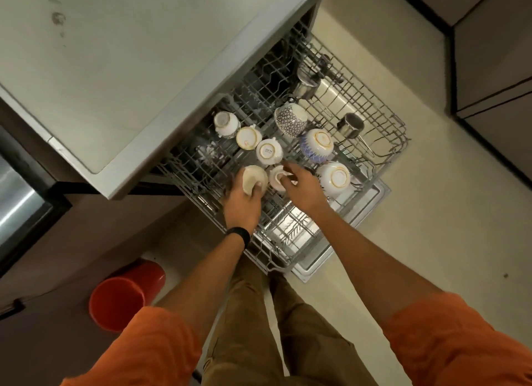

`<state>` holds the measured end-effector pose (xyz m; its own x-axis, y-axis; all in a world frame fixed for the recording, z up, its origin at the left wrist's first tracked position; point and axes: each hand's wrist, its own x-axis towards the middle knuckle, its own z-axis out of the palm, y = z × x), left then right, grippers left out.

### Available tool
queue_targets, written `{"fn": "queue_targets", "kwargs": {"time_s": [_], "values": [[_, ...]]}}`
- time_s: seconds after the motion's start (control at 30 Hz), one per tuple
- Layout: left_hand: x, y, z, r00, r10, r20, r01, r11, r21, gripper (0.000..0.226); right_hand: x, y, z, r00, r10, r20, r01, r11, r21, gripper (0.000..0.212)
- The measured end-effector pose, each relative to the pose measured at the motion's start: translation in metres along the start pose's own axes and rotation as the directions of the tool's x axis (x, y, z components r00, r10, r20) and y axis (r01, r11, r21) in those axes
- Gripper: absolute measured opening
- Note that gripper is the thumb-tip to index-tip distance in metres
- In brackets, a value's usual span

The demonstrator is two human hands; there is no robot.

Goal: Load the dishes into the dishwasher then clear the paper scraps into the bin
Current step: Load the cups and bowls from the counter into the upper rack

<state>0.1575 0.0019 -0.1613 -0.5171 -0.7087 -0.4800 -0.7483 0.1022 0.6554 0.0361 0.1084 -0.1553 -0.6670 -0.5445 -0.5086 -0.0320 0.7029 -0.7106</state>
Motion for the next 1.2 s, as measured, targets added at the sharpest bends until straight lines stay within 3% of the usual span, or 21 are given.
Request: {"fn": "queue_targets", "kwargs": {"time_s": [0.07, 0.13, 0.23, 0.33, 0.43, 0.5, 0.63, 0.7, 0.8, 1.2], "values": [[-0.020, 0.004, 0.005, 0.980, 0.193, 0.053, -0.199, 0.966, 0.164, 0.053, -0.015, 0.009, -0.019, 0.998, 0.023, -0.062, -0.016, 0.995, 0.101, 0.040], [-0.040, 0.017, 0.011, 0.905, 0.365, 0.220, -0.415, 0.871, 0.262, 0.050, -0.030, 0.023, -0.041, 0.988, 0.067, -0.138, -0.040, 0.981, 0.189, 0.039], [-0.060, 0.036, 0.027, 0.728, 0.502, 0.467, -0.676, 0.639, 0.367, 0.048, -0.047, 0.040, -0.068, 0.951, 0.167, -0.262, -0.080, 0.946, 0.313, 0.036], [-0.068, 0.053, 0.048, 0.531, 0.546, 0.648, -0.847, 0.343, 0.406, 0.047, -0.065, 0.063, -0.088, 0.901, 0.294, -0.319, -0.103, 0.859, 0.502, 0.035], [-0.069, 0.060, 0.070, 0.279, 0.469, 0.838, -0.935, -0.066, 0.349, 0.049, -0.080, 0.089, -0.092, 0.849, 0.429, -0.308, -0.126, 0.730, 0.671, 0.033], [-0.070, 0.063, 0.079, 0.180, 0.322, 0.930, -0.913, -0.297, 0.280, 0.052, -0.090, 0.100, -0.091, 0.832, 0.504, -0.234, -0.137, 0.595, 0.792, 0.040], [-0.069, 0.063, 0.087, 0.218, 0.091, 0.972, -0.805, -0.546, 0.232, 0.066, -0.099, 0.107, -0.086, 0.876, 0.482, 0.028, -0.190, 0.292, 0.937, 0.080], [-0.070, 0.061, 0.087, 0.229, -0.001, 0.974, -0.754, -0.633, 0.176, 0.070, -0.097, 0.108, -0.082, 0.889, 0.450, 0.081, -0.200, 0.225, 0.954, 0.091], [-0.072, 0.059, 0.086, 0.246, -0.085, 0.966, -0.703, -0.701, 0.117, 0.075, -0.093, 0.107, -0.080, 0.894, 0.434, 0.112, -0.218, 0.203, 0.955, 0.096], [-0.058, 0.077, 0.072, 0.147, -0.055, 0.988, -0.761, -0.643, 0.078, 0.071, -0.088, 0.112, -0.082, 0.892, 0.418, 0.173, -0.268, 0.180, 0.946, 0.100]]}}
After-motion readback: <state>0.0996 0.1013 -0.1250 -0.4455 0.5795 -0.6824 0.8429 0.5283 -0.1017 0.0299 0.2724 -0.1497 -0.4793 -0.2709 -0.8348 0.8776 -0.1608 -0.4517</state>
